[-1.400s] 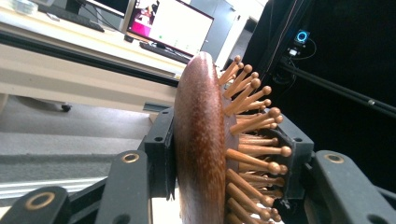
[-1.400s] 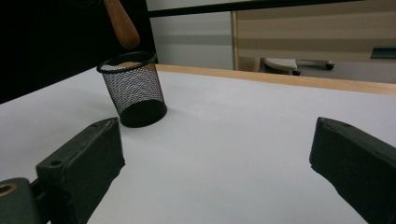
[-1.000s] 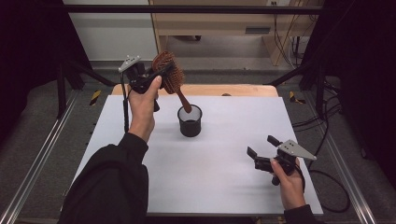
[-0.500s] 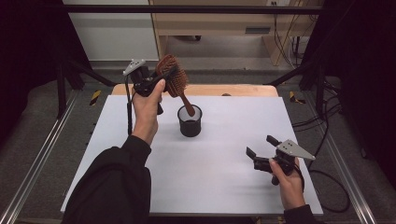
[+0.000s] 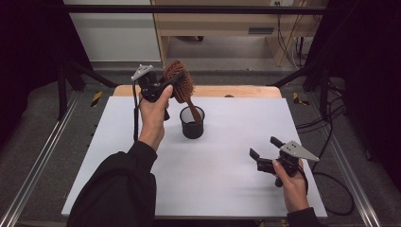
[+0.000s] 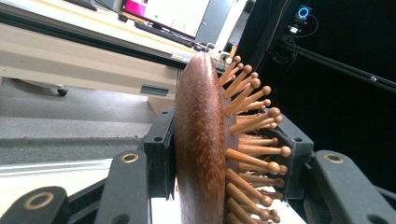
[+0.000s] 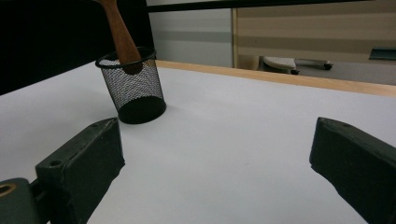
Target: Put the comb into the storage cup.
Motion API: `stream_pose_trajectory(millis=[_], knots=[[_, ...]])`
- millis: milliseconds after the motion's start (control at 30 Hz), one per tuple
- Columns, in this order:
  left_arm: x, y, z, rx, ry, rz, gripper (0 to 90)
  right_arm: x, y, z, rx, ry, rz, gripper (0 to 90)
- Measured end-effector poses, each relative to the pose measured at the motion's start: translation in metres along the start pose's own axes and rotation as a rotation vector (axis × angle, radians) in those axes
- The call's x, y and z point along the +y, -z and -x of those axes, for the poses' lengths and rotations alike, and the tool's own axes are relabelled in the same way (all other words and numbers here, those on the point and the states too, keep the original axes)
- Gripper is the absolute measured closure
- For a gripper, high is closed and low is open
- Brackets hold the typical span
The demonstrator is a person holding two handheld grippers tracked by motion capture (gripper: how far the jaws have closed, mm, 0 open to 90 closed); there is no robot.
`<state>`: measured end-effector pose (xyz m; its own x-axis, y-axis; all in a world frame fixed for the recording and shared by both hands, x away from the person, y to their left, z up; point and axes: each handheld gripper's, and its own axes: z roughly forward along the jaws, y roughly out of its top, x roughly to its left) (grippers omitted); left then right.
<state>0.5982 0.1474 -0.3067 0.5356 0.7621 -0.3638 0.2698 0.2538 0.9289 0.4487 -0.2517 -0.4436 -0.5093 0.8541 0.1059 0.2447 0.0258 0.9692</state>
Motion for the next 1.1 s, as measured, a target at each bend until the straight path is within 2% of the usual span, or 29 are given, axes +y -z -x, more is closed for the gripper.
stream_pose_trajectory(millis=[400,1100], knots=[[-0.007,-0.006,-0.001,0.001,-0.001,-0.014,50.7,0.0,-0.005,-0.005,0.009,0.049,-0.022,3.3],[-0.021,-0.013,-0.006,0.006,-0.003,-0.032,50.7,-0.001,-0.006,-0.003,0.013,0.048,-0.032,3.5]])
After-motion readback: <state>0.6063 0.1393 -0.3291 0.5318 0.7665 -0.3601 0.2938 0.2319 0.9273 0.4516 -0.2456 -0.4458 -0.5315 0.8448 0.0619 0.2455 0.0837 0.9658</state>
